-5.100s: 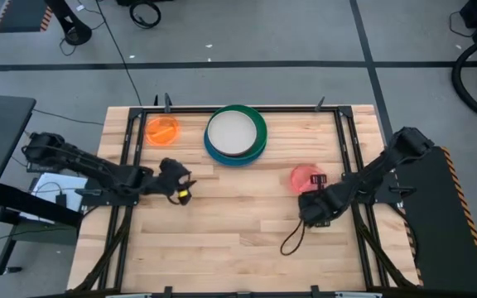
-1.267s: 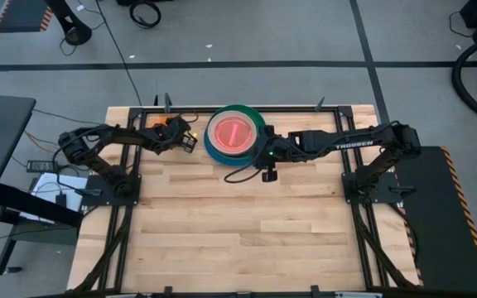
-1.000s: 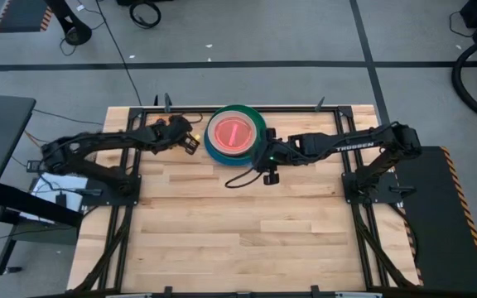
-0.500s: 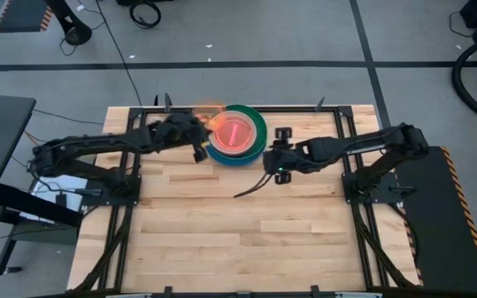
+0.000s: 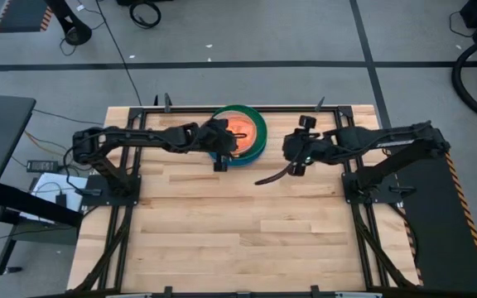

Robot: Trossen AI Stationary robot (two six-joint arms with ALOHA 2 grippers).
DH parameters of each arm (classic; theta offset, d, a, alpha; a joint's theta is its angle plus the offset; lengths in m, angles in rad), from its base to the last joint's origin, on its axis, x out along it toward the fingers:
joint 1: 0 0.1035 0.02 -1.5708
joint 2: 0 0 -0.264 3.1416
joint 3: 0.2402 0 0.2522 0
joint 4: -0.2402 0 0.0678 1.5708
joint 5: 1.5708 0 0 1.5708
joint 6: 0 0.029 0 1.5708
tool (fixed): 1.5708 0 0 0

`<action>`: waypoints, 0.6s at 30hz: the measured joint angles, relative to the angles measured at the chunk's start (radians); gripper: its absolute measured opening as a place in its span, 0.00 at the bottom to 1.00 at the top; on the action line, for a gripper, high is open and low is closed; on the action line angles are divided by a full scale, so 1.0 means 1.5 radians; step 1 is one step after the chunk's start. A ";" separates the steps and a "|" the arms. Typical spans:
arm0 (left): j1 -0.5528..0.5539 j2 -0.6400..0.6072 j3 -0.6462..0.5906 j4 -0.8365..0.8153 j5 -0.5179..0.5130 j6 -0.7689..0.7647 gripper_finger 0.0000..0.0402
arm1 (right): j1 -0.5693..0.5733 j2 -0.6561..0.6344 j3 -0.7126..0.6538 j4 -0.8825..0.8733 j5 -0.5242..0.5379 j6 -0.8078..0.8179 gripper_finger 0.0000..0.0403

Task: Stack plastic plates
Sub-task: Stack the orange plate on top of the pink plate

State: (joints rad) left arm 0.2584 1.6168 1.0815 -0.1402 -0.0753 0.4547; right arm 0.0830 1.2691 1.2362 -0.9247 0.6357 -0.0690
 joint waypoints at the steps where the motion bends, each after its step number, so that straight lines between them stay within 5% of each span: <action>1: -0.001 0.006 -0.002 0.001 0.001 -0.002 0.01 | 0.000 -0.009 0.000 -0.004 0.000 0.007 0.41; 12: 0.028 0.090 -0.006 0.045 -0.064 -0.016 0.01 | -0.029 -0.045 0.000 0.038 0.000 -0.042 0.41; 18: 0.026 0.102 -0.006 0.055 -0.043 -0.020 0.01 | -0.055 -0.035 0.000 0.068 -0.008 -0.046 0.41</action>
State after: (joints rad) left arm 0.2976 1.7692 1.0725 -0.0578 -0.1399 0.4250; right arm 0.0001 1.2171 1.2362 -0.8228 0.6235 -0.1386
